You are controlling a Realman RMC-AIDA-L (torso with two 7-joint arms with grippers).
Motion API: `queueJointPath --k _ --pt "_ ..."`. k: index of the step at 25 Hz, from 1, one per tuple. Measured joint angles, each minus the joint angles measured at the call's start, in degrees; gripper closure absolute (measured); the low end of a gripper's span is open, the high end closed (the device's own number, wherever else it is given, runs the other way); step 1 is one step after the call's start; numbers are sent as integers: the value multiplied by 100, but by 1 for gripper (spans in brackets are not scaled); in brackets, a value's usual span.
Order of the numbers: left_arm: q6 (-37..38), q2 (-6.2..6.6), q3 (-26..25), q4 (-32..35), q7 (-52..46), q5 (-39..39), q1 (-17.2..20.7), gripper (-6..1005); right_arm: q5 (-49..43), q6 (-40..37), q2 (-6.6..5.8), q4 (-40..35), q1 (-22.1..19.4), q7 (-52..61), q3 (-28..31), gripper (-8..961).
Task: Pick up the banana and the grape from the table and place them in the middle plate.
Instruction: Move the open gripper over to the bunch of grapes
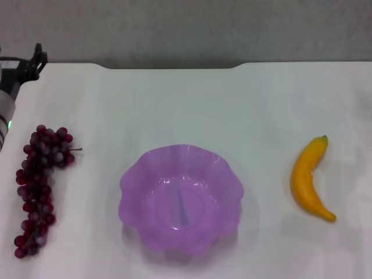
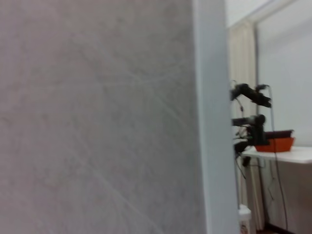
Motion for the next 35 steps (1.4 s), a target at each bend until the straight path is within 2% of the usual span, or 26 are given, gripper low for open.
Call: queueJointPath --k 9,14,16,19,24,31,35 --pt "-54 -47 30 -50 -263 5 88 108 -64 -88 34 -40 -143 178 -119 47" --pt "-43 -63 155 -54 -435 76 112 109 -563 -831 12 -127 -402 1115 -858 48" --pt "-20 -63 216 -63 -482 160 142 109 -838 -1024 5 -170 -459 1183 -955 48" --pt "-23 -67 378 -137 -548 199 179 109 -1198 -1115 7 -188 -493 1153 -967 48" --pt "-64 -71 679 -338 -297 208 255 109 -1208 -1072 16 -134 -527 1142 -918 46" --pt "-657 -27 412 -774 157 141 424 108 -1235 -1014 8 -114 -609 1140 -919 46" --pt "-1413 -47 -71 -1646 1089 156 787 108 -1240 -1007 -1 -112 -674 1139 -913 47"
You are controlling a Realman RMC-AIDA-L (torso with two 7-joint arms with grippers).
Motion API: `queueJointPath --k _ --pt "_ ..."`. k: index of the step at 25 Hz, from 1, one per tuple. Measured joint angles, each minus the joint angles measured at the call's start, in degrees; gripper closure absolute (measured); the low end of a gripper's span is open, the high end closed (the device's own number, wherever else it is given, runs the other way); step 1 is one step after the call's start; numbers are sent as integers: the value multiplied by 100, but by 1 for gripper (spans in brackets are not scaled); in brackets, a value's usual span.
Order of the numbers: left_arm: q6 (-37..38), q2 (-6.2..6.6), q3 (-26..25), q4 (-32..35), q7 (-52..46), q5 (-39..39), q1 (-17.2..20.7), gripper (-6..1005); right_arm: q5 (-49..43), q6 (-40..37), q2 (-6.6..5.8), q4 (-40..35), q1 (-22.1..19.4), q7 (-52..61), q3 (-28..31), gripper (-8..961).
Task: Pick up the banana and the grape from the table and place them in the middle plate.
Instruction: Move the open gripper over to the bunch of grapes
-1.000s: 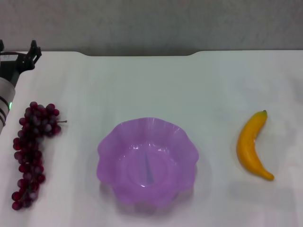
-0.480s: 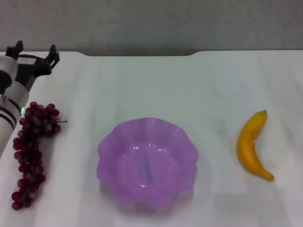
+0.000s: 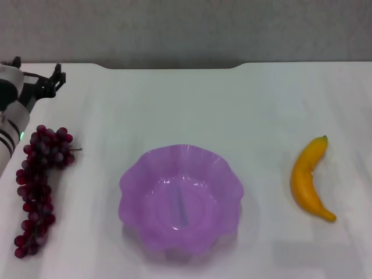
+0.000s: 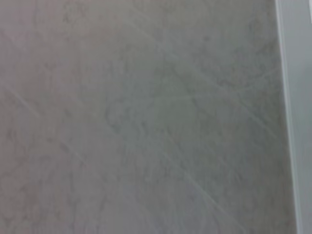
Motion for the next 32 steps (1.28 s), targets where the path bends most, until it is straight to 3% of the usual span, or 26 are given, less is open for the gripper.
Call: queueJointPath --k 3,6,12,19,25,32 --pt "-833 -24 -349 -1084 519 -18 490 108 6 1 -2 0 -6 0 -1 47" --pt "-1679 -20 -601 -1776 562 -8 708 108 28 1 -3 0 -7 0 -1 47" --pt "-3018 -20 -1121 -2223 766 31 667 108 7 2 -5 0 -7 0 -1 47" --pt "-3844 -32 -1414 -3156 1477 93 1145 108 25 132 -5 7 -7 0 1 48" --pt "-5462 -47 -1939 -3653 1361 1127 1151 109 17 137 -4 8 5 -21 8 48" --pt "-6663 -43 -1953 -3776 838 1640 1010 109 33 137 -5 0 2 -52 8 46"
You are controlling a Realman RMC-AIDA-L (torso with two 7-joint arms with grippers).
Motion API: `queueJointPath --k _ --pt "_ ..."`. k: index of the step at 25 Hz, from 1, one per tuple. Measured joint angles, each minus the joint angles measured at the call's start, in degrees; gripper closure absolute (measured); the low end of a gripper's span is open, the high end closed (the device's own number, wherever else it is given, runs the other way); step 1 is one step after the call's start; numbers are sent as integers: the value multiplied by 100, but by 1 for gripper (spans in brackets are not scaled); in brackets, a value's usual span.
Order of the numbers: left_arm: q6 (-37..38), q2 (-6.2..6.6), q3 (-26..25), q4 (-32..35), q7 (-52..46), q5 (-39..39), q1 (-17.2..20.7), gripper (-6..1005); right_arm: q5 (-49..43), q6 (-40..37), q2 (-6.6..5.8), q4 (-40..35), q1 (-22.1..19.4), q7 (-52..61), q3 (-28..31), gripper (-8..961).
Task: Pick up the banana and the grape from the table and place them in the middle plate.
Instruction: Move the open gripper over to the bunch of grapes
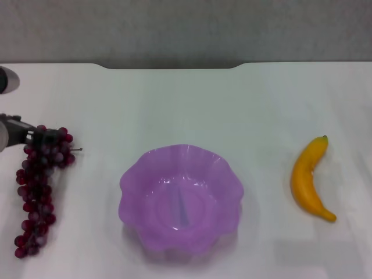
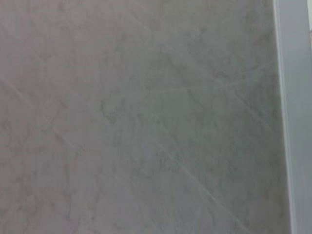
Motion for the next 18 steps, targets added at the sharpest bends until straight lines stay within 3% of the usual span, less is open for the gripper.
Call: queueJointPath --k 11,18 --pt "-157 6 -67 226 -429 579 -72 109 -20 0 0 -22 29 -1 0 48" --pt "-333 1 23 341 -707 555 -134 109 -18 0 9 -7 38 -1 0 47"
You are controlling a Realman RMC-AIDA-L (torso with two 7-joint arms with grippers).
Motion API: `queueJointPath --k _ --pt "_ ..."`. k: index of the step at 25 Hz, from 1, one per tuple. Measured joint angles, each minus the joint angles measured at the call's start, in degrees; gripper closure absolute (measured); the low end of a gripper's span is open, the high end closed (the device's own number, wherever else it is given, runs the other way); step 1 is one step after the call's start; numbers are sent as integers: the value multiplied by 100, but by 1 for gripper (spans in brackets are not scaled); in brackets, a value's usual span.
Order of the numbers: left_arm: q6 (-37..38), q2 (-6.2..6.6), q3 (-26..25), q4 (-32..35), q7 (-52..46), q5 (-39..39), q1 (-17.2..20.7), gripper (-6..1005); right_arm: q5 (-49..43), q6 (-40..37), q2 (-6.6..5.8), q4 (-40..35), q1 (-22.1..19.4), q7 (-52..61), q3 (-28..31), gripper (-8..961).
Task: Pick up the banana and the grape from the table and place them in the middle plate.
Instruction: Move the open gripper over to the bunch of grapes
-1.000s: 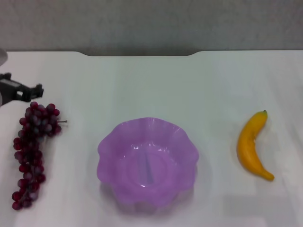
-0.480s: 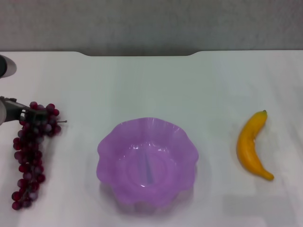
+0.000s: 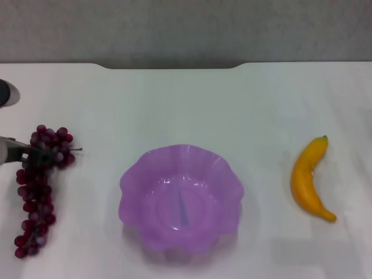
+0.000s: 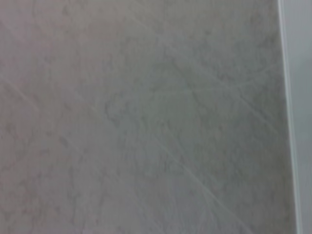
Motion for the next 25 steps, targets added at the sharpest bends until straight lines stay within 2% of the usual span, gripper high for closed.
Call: queueJointPath --k 6,14,25 --pt "-160 -10 37 72 -129 -135 -30 109 -5 0 0 -26 3 -4 -3 47" --pt "323 7 -5 1030 -271 74 -347 108 -6 0 4 -50 3 -8 -40 47" --pt "614 -11 41 1361 -293 82 -441 109 7 0 9 -34 -5 -8 -32 47"
